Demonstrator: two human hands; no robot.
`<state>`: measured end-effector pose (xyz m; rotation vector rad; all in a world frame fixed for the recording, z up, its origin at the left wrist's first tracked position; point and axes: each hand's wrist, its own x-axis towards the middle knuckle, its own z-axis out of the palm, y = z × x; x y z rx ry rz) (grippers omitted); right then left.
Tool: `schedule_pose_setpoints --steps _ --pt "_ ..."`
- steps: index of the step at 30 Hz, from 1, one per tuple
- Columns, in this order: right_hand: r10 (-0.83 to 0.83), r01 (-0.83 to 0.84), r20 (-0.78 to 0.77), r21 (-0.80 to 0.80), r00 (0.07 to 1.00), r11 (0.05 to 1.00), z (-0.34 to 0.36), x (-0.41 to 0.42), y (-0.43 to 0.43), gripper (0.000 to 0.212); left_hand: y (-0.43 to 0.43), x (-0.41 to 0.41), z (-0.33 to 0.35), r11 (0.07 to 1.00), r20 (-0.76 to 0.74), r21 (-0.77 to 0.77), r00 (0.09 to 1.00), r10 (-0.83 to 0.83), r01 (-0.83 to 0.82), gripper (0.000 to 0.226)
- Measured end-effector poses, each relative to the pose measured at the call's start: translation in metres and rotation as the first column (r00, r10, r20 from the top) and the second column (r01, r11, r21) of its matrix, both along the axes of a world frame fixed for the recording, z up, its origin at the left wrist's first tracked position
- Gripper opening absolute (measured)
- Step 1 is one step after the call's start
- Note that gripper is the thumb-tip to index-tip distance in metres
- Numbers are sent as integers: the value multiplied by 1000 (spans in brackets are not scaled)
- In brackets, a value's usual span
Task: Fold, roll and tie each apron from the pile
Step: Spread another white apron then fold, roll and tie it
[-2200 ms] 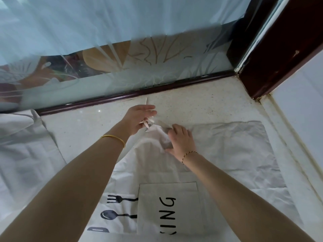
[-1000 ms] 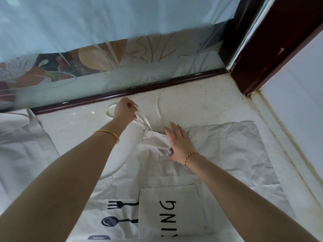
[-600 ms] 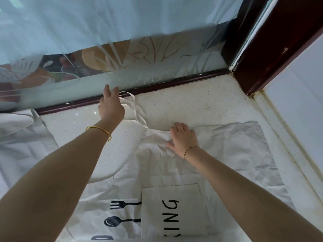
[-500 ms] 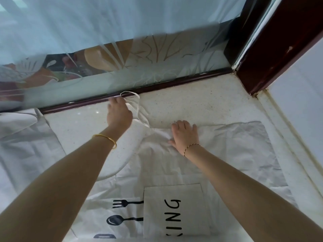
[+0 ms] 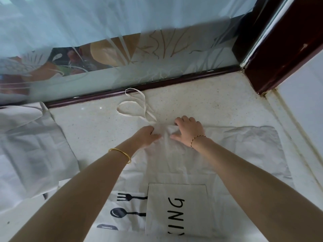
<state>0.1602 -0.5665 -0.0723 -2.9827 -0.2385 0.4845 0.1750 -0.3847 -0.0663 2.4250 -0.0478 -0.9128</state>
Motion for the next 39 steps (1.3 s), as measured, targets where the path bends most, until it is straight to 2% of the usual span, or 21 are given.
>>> schedule_pose_setpoints --steps 3,5,7,10,11,13,14,15,17,19,21,24,26,27,31,34,35,37,39 --pt "42 -42 -17 -13 999 999 3 7 -4 50 5 3 0 999 -20 -11 999 46 -46 34" --pt "62 -63 -22 -39 998 997 4 13 -5 39 8 3 -3 998 -27 -9 998 60 -60 31" --pt "91 -97 -66 -81 994 992 5 17 -6 39 7 2 -5 995 -27 -42 996 88 -89 32" --pt "76 -81 -177 -25 981 996 9 25 -3 35 2 2 -7 984 14 -99 988 152 -150 23" --pt "72 -76 -158 -23 985 997 12 28 -2 27 0 3 -6 983 41 -97 986 159 -155 22" --pt "52 -54 -28 -93 998 994 16 35 2 6 6 5 -5 987 79 -57 985 155 -151 26" --pt "35 -29 39 -152 999 988 19 35 4 9 11 5 -5 992 86 -13 988 127 -127 29" --pt "14 4 89 -201 996 980 20 34 10 24 21 4 -5 994 89 39 991 97 -101 27" --pt "-17 55 189 -193 982 980 21 22 23 46 41 -3 -5 991 83 96 993 84 -91 26" --pt "20 2 200 -113 980 994 18 -1 47 42 58 -16 -5 983 150 170 988 43 -69 36" --pt "54 -54 154 -4 987 999 12 -30 71 31 66 -34 -6 953 351 302 934 -72 -40 39" --pt "12 -20 116 68 993 997 0 -73 98 30 76 -69 -10 947 637 321 739 -222 8 24" --pt "-24 19 95 49 995 999 -14 -96 107 39 87 -95 -21 936 700 334 636 -326 113 20" --pt "-25 22 80 34 997 999 -21 -105 109 45 93 -108 -27 922 686 352 626 -371 160 25" --pt "59 -57 24 -78 998 995 -37 -125 104 62 123 -132 -39 838 481 511 744 -463 191 48" --pt "94 -94 0 -117 996 989 -36 -124 101 64 161 -130 -35 792 335 609 887 -317 54 52" --pt "96 -95 0 -130 995 987 -35 -123 102 64 178 -130 -32 749 302 663 914 -272 3 53" --pt "77 -79 -17 -142 997 987 -31 -121 105 65 208 -132 -24 644 259 764 933 -250 -40 54" --pt "46 -54 -57 -156 997 986 -27 -120 111 65 229 -135 -18 608 322 787 911 -257 -107 52"
